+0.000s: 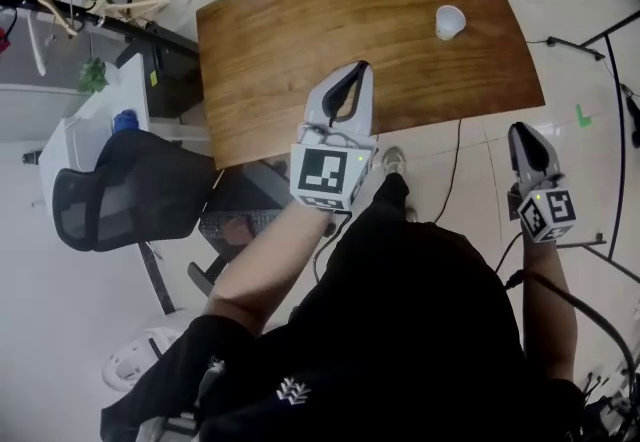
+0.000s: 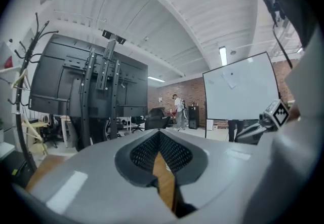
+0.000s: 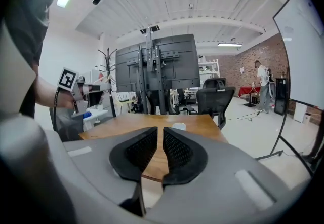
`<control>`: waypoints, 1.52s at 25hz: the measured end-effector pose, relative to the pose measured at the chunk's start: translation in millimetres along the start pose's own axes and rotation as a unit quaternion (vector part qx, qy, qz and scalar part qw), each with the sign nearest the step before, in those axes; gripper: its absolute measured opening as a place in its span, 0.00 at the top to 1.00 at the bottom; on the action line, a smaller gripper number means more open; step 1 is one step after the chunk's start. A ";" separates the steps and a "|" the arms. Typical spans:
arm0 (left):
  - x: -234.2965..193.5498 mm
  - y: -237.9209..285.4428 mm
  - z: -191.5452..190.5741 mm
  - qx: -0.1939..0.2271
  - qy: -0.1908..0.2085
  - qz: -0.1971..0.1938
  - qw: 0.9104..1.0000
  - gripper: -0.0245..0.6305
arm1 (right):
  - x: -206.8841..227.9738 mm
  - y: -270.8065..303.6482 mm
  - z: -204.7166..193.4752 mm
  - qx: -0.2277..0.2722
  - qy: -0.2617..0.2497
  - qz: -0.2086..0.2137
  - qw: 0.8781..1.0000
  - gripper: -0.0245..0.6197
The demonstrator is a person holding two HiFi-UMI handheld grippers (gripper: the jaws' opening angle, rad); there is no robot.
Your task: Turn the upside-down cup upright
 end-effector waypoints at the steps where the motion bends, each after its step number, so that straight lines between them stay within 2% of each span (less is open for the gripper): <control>1: 7.2 -19.0 -2.6 -0.004 -0.006 0.008 1.000 0.96 | -7.2 -7.3 3.1 0.013 0.009 0.005 1.000 0.90; 4: 15.9 -85.2 -7.4 -0.027 -0.028 0.046 0.998 0.96 | -28.5 -32.7 2.9 0.045 0.045 0.016 0.998 0.91; 8: 7.6 -151.9 -4.5 -0.058 0.002 0.086 0.995 0.96 | -43.9 -45.0 -22.6 0.049 0.094 0.016 0.994 0.93; 11: -1.9 -179.4 -1.7 -0.071 0.020 0.090 0.993 0.96 | -63.0 -59.0 -21.5 0.057 0.109 0.007 0.992 0.94; 16: 0.5 -169.8 7.8 -0.055 0.025 0.056 0.997 0.96 | -76.1 -75.2 -11.7 0.065 0.121 -0.016 0.990 0.94; 20: 11.8 -170.9 11.6 -0.039 0.021 -0.007 0.999 0.96 | -93.2 -77.3 5.1 0.078 0.111 -0.041 0.990 0.93; 24: -4.2 -181.7 15.9 -0.031 0.007 -0.047 0.998 0.96 | -128.9 -72.1 41.4 0.113 0.119 -0.070 0.984 0.93; 29: -27.7 -186.5 1.2 -0.049 0.015 -0.089 0.995 0.96 | -166.3 -83.7 52.0 0.108 0.112 -0.114 0.981 0.93; 34: -30.4 -192.2 7.0 -0.030 0.015 -0.112 0.993 0.96 | -182.4 -106.9 45.3 0.099 0.112 -0.142 0.979 0.94; 38: -33.1 -199.8 6.1 -0.024 0.005 -0.105 0.994 0.96 | -184.7 -108.2 37.9 0.083 0.102 -0.143 0.981 0.96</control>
Point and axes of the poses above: the fingertips, and each gripper's own axes: y forward along the fingers, x to its right, z out of its top, the point moved 2 cm from there along -y, backward along the fingers, and after that the axes turned 11 degrees about -y, right-handed, at the moved point
